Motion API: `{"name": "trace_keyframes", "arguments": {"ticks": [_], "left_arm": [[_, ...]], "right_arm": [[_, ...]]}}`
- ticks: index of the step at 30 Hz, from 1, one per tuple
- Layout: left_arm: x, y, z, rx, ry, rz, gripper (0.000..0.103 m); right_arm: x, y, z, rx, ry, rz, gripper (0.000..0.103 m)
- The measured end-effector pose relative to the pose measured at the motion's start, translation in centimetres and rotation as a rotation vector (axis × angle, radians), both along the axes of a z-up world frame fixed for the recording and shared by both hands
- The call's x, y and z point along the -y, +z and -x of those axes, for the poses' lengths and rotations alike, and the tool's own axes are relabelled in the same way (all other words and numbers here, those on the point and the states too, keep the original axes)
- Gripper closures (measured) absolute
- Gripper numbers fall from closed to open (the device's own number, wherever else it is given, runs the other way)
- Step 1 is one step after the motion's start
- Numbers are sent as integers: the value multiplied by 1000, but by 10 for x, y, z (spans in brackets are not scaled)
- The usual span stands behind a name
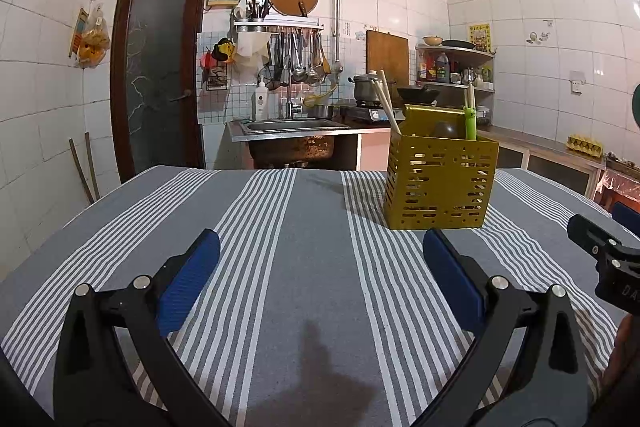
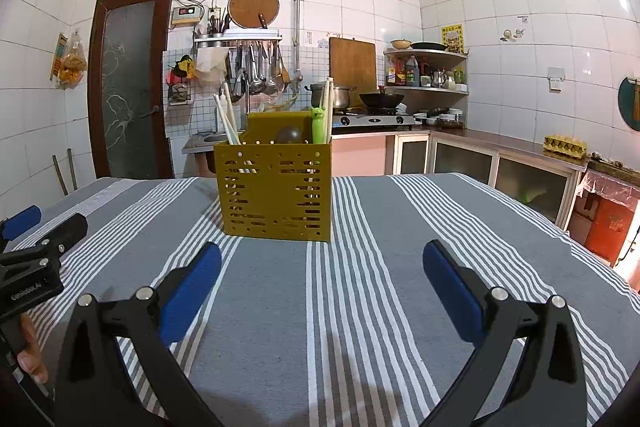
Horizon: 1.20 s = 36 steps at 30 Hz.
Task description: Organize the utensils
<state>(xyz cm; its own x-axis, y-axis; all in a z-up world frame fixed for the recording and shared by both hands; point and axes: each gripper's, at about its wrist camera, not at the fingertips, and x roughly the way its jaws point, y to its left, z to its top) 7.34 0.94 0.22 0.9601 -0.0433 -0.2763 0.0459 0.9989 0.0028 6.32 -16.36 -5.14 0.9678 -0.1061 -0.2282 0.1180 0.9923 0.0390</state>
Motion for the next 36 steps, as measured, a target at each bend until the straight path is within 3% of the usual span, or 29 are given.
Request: {"name": "trace_keyframes", "arguments": {"ticks": [36], "left_arm": [[-1, 2, 3, 9, 5, -6, 5]], "right_arm": [[1, 1, 0, 5, -5, 16, 4]]}}
